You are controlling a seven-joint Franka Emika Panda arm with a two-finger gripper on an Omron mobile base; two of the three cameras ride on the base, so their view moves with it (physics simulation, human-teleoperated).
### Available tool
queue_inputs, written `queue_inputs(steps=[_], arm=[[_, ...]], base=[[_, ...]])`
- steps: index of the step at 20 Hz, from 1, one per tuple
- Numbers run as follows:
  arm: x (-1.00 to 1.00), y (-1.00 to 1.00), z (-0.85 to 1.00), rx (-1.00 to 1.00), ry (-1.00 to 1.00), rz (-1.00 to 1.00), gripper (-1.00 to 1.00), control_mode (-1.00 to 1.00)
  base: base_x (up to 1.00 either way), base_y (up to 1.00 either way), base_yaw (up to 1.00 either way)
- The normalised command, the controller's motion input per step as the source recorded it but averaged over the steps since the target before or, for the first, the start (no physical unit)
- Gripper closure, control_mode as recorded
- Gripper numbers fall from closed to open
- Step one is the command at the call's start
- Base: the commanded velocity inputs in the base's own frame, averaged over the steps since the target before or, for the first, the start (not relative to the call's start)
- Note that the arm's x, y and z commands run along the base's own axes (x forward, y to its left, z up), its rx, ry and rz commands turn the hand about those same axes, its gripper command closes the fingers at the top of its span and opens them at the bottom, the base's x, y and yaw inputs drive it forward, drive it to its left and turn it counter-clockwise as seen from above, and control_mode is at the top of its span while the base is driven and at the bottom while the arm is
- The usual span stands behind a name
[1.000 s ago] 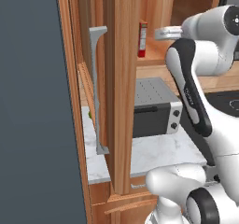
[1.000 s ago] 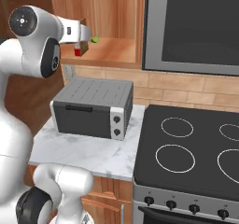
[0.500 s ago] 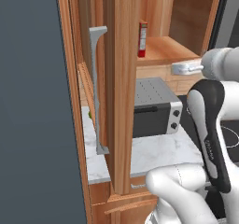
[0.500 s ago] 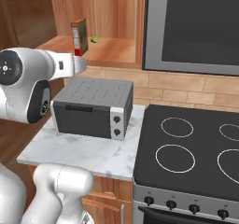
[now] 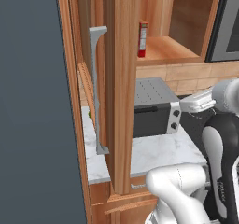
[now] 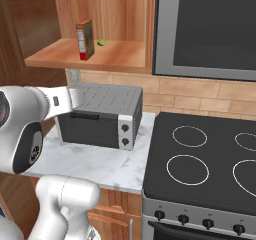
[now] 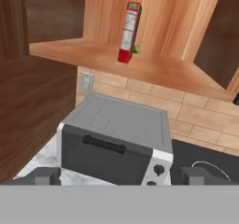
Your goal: Pick the cereal and jam from the counter and place them in the cabinets closest to them.
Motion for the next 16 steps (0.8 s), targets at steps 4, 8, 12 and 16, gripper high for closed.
queue_inputs(steps=[4, 8, 12, 16], arm=[[-0.11, -0.01, -0.18, 0.0, 0.02, 0.05, -1.0, -1.0], [0.0, 0.0, 0.0, 0.0, 0.0, 0.0, -1.0, -1.0], [-0.05, 0.0, -0.02, 0.0, 0.0, 0.0, -1.0, -1.0], [-0.09, 0.0, -0.04, 0.0, 0.0, 0.0, -1.0, 1.0]], base=[[0.0, 0.0, 0.0], [0.0, 0.0, 0.0], [0.0, 0.0, 0.0], [-0.39, -0.03, 0.01]])
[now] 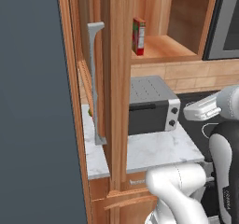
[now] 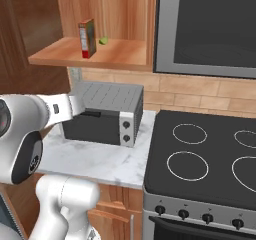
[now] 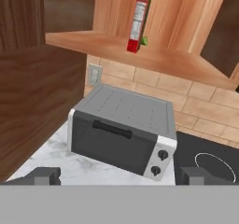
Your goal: Pick the cereal and jam from the counter and place them in the cabinets closest to them.
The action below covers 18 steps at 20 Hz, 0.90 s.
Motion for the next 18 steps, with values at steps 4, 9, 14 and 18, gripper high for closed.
queue_inputs(steps=[4, 9, 14, 18], arm=[[0.0, 0.0, 0.0, 0.0, 0.0, 0.0, -1.0, 1.0], [0.0, 0.0, 0.0, 0.0, 0.0, 0.0, -1.0, 1.0], [0.0, 0.0, 0.0, 0.0, 0.0, 0.0, -1.0, 1.0], [0.0, 0.0, 0.0, 0.0, 0.0, 0.0, -1.0, 1.0]], base=[[-0.53, -0.06, 0.02], [-0.44, -0.03, 0.02], [-0.15, 0.0, 0.02], [-0.01, -0.06, 0.0]])
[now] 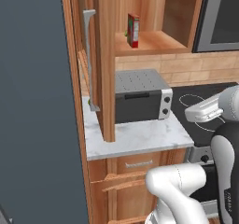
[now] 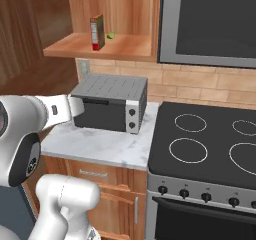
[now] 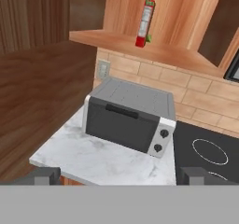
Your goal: Pick the cereal and jam from the counter and place them in the cabinets closest to them.
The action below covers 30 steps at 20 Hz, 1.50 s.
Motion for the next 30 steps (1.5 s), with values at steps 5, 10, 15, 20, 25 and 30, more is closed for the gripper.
queue_inputs(steps=[5, 10, 15, 20, 25, 30], arm=[[0.0, 0.0, 0.0, 0.0, 0.0, 0.0, -1.0, 1.0], [0.0, 0.0, 0.0, 0.0, 0.0, 0.0, -1.0, 1.0], [0.0, 0.0, 0.0, 0.0, 0.0, 0.0, -1.0, 1.0], [0.0, 0.0, 0.0, 0.0, 0.0, 0.0, -1.0, 1.0], [0.0, 0.0, 0.0, 0.0, 0.0, 0.0, -1.0, 1.0], [0.0, 0.0, 0.0, 0.0, 0.0, 0.0, -1.0, 1.0]], base=[[-0.01, -0.48, 0.0], [0.0, -0.56, 0.0], [0.0, -0.58, 0.0], [0.0, -0.6, 0.0], [0.0, -0.59, 0.0], [0.0, -0.57, 0.0]])
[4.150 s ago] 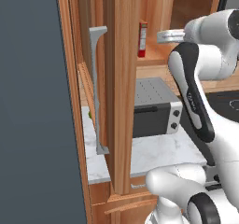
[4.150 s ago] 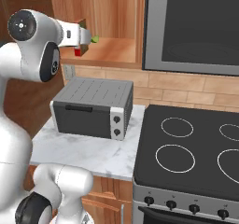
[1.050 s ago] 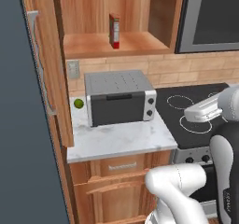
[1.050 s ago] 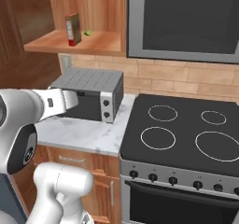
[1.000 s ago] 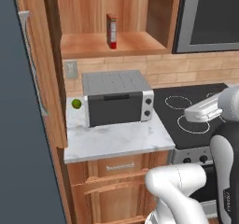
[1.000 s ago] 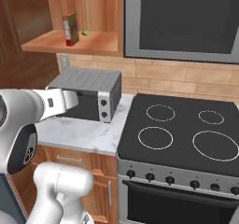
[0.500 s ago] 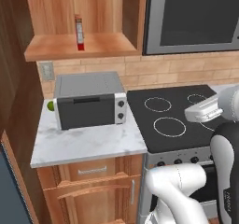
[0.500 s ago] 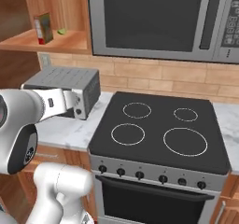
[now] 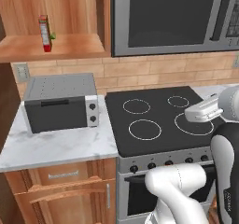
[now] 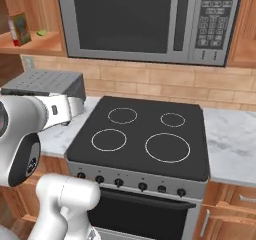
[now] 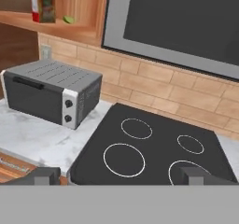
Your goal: Pick the cereal and jam from the counter and place them in the cabinets closest to them.
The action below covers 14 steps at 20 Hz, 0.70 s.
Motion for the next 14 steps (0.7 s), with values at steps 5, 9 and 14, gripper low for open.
queue_inputs(steps=[5, 9, 14], arm=[[0.0, 0.0, 0.0, 0.0, 0.0, 0.0, -1.0, 1.0], [0.0, 0.0, 0.0, 0.0, 0.0, 0.0, -1.0, 1.0], [0.0, 0.0, 0.0, 0.0, 0.0, 0.0, -1.0, 1.0]], base=[[0.0, -0.59, 0.0], [0.0, -0.58, 0.0], [0.0, -0.6, 0.0]])
